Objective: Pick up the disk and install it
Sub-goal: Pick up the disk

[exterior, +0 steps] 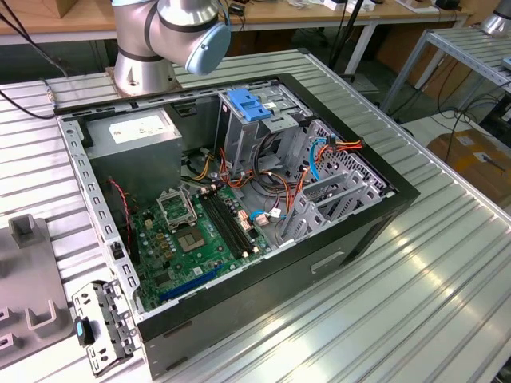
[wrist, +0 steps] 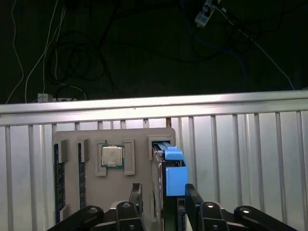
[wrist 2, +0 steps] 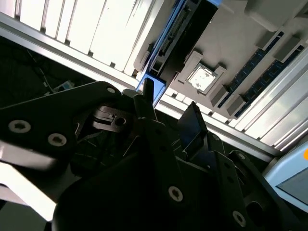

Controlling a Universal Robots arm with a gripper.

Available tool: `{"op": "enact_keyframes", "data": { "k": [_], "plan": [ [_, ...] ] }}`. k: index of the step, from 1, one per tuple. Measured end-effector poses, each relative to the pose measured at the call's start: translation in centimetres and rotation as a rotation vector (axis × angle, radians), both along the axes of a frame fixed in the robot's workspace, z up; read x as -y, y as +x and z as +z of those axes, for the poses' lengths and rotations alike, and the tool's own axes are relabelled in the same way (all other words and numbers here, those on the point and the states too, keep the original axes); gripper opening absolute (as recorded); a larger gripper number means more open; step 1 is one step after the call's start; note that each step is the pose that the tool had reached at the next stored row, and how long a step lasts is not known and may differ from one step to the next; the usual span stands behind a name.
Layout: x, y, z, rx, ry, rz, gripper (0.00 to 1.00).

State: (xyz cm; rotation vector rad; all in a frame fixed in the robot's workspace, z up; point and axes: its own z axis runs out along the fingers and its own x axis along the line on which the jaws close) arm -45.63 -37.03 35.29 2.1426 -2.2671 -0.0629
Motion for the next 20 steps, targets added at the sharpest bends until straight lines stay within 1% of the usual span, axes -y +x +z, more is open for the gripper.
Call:
{"op": "enact_keyframes", "data": {
  "k": [4,5,8,9,10,11,12,15,16,20],
  "plan": [
    [0.0,-0.02,0.0,0.0045,0.0,0.001,0.48],
    [0.0,-0.04,-0.02,0.007,0.0001,0.003,0.48],
    [0.0,-0.07,-0.12,0.0203,0.0,0.013,0.48],
    [0.0,-0.07,-0.18,0.0234,0.0002,0.018,0.48],
    [0.0,-0.07,-0.29,0.0252,0.0004,0.035,0.48],
    [0.0,-0.09,-0.38,0.0257,0.0005,0.047,0.48],
    [0.0,-0.11,-0.45,0.0257,0.0006,0.05,0.48],
    [-0.11,-0.44,-0.76,0.0267,0.0009,0.052,0.48],
    [-0.2,-0.5,-0.86,0.0266,0.0009,0.052,0.48],
    [-0.85,-0.59,-1.18,0.0264,0.0008,0.052,0.48]
  ]
}}
